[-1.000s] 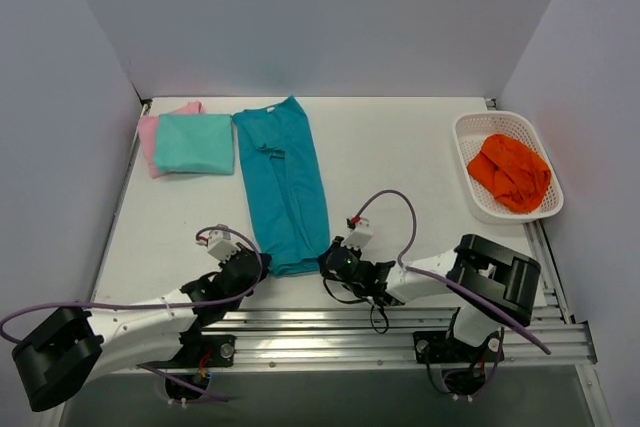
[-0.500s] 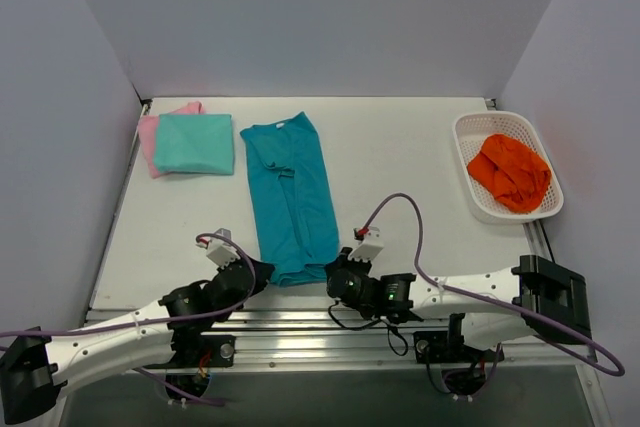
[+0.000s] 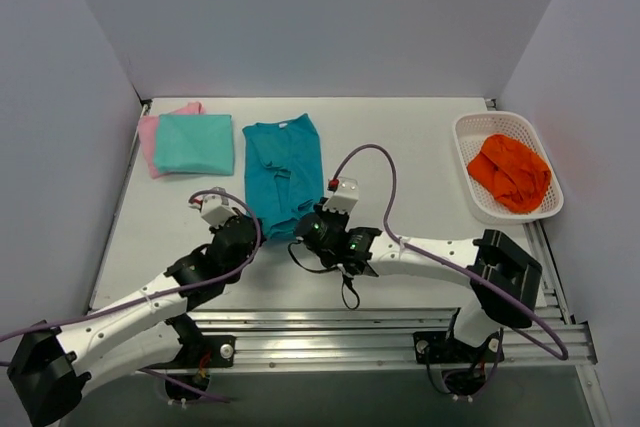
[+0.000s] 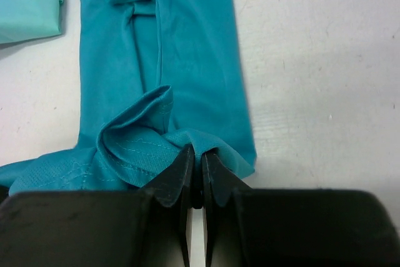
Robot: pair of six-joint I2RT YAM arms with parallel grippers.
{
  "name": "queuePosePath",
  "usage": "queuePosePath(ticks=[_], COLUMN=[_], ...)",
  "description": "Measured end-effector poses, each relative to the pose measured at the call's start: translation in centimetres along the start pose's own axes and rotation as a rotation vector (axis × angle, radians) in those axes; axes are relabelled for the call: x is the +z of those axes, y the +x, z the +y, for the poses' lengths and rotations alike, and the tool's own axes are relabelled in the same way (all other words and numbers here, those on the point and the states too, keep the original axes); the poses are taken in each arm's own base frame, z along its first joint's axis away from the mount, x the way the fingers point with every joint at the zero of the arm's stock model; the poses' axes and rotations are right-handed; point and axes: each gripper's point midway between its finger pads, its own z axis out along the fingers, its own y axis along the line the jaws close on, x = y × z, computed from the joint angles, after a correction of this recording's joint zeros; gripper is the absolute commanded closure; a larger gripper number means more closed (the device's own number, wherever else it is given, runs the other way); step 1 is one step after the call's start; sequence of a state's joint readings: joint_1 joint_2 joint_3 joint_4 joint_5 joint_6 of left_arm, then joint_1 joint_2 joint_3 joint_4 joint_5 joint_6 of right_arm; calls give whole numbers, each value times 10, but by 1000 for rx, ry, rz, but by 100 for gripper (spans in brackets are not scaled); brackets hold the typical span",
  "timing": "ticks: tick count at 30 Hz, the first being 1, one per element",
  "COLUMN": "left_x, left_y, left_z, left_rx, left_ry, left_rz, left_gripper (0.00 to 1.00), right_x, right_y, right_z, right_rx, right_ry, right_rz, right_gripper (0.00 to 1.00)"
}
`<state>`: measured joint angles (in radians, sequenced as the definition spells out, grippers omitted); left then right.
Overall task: Fold and stack the t-shirts
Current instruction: Fold the folded rectangular tshirt in 1/3 of the way
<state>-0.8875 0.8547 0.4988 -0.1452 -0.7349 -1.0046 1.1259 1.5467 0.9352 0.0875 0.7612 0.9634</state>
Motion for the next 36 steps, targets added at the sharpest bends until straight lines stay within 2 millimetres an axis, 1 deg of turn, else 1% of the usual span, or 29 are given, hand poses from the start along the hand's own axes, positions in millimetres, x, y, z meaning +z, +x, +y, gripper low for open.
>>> queuePosePath(ticks=[4, 10, 15, 19, 21, 22, 23, 24, 25, 26, 27, 28, 29, 30, 33, 36], left_x=[29, 75, 111, 140, 152, 156, 160, 164, 167, 171, 174, 177, 180, 183, 197, 222], left_y=[-9, -11, -5, -1, 1, 3, 3, 3, 2, 1, -1, -4, -7, -10, -24, -53], left_z=[7, 7, 13, 17, 20, 21, 24, 27, 30, 34, 36, 39, 42, 44, 48, 45], left_rx=[22, 25, 19, 10, 3, 0, -1, -3, -2, -9, -13, -16, -28, -37, -65, -94], left_ry=[-44, -61, -77, -103, -113, -118, -129, -139, -150, -163, -174, -185, -196, -204, -221, -226], left_rz=[-13, 13, 45, 62, 67, 71, 72, 71, 70, 66, 59, 51, 42, 34, 13, -21], left_gripper=[97, 98, 98, 98, 98, 97, 94, 77, 63, 49, 24, 15, 2, 6, 6, 6], right_x=[23, 63, 102, 132, 145, 151, 156, 160, 162, 164, 165, 167, 168, 169, 170, 168], right_y=[-13, -24, -23, -14, -8, -6, -5, -5, -4, -5, -7, -11, -14, -16, -22, -28], right_z=[6, 2, 0, -4, -8, -10, -13, -16, -20, -23, -25, -27, -28, -29, -28, -29], right_rx=[-13, -19, -34, -47, -49, -47, -47, -43, -50, -52, -51, -49, -46, -44, -40, -42], right_ry=[20, 45, 64, 78, 83, 85, 89, 93, 99, 104, 107, 112, 115, 119, 126, 136], right_rz=[-8, 9, 40, 74, 98, 105, 110, 115, 120, 122, 119, 114, 109, 105, 88, 74], right_gripper=[100, 100, 100, 100, 83, 70, 46, 36, 27, 20, 19, 18, 18, 18, 17, 17])
